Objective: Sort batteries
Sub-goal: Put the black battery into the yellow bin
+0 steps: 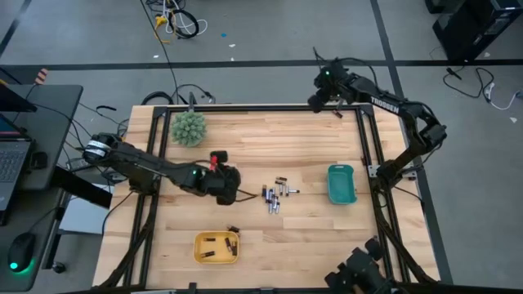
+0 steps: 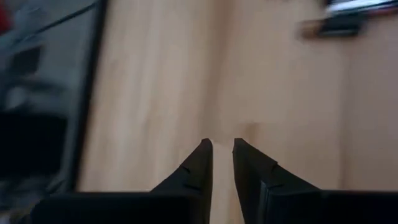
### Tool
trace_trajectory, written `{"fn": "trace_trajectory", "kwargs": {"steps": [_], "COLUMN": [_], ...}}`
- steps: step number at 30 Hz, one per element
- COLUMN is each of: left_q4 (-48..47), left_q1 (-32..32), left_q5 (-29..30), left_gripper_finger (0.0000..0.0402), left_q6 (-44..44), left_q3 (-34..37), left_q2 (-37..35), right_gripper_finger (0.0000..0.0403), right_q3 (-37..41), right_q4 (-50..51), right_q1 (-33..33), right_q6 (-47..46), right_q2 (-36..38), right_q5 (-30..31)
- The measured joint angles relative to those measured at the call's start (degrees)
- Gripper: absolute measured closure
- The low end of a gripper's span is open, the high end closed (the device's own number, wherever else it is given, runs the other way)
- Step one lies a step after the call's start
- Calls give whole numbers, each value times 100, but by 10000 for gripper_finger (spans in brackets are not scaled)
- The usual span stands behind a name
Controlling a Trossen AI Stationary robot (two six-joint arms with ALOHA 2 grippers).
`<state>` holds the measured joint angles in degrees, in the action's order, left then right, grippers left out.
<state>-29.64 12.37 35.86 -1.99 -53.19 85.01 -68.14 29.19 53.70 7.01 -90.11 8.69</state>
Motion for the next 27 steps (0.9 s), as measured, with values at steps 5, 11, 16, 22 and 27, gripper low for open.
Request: {"fn": "trace_trajectory", "kwargs": {"steps": [5,11,16,22,27], "left_q4": [908,1168,1173,1181,1635], "left_q1": [-376,-655,-716,-713,-749], "left_q5": [-728,-857,-858,-860,-866], "left_gripper_finger": [357,357,357,357,357], "left_q6": [847,1053,1039,1012,1108], "left_q3": [163,182,182,183,414], "left_q2": [0,0,0,0,0], "right_gripper_finger": [286,286,286,286,293], "right_q3": [0,0,16,471,1038], "right_q4": [-61,455,882,924,570], "right_q1": [360,766,851,854,897], "right_q6": [-419,-966,-1071,-1312,-1459], "right_q2": [0,0,0,0,-2], "right_q5": [-87,-88,-87,-87,-56]}}
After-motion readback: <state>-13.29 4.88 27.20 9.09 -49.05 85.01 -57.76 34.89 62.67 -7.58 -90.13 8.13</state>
